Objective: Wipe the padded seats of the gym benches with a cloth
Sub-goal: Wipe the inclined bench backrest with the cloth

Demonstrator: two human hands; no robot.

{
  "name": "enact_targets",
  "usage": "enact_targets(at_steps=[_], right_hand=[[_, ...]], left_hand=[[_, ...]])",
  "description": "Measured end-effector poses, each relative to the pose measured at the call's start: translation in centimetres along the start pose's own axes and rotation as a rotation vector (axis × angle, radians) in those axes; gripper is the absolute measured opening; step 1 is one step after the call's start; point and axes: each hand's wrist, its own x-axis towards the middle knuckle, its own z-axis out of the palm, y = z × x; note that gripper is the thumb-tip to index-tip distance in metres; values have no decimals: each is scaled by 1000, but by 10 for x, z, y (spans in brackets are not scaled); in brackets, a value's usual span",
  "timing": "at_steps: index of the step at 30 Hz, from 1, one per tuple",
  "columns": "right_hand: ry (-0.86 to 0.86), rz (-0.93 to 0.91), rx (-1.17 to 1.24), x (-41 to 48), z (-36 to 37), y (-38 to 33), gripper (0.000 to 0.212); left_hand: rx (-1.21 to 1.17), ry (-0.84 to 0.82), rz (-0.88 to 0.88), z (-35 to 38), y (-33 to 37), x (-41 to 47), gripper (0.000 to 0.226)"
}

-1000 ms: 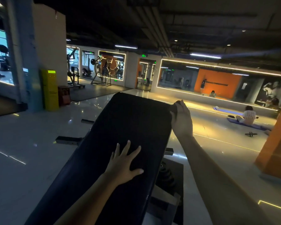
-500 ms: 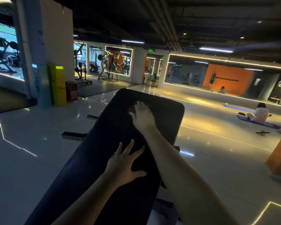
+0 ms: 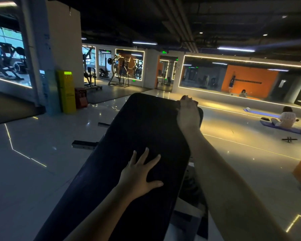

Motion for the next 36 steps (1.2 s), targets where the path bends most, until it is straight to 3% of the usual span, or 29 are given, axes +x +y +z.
enact_targets(at_steps=[4,9,12,16,21,25,30,36], right_hand=[[-10,147,91,13,8,5,46],[-277,-264,105,-30,21,-76,47],[-293,-354,99,-36,19,-72,47],[-111,-176,29,-26,-6,-7,48],[-96,-80,96,-41,-14,6,44],[-167,-285,142,-92,-6,-19,47],[-272,-498,118,-94,-21,3,50],[-76,-219,171,-71,-19,30,43]], left_hand=[[12,-6,2,1,-1,0,87],[33,-9,-6,2,-3,2,87],[24,-1,-13,1,-1,1,87],[0,2,-17,0,1,-2,86],[-14,-1,-19,0,1,-3,86],[-9,21,-16,3,-2,-4,86],[-13,36,-12,6,-3,-6,87],[-23,29,-6,1,-6,-5,88]])
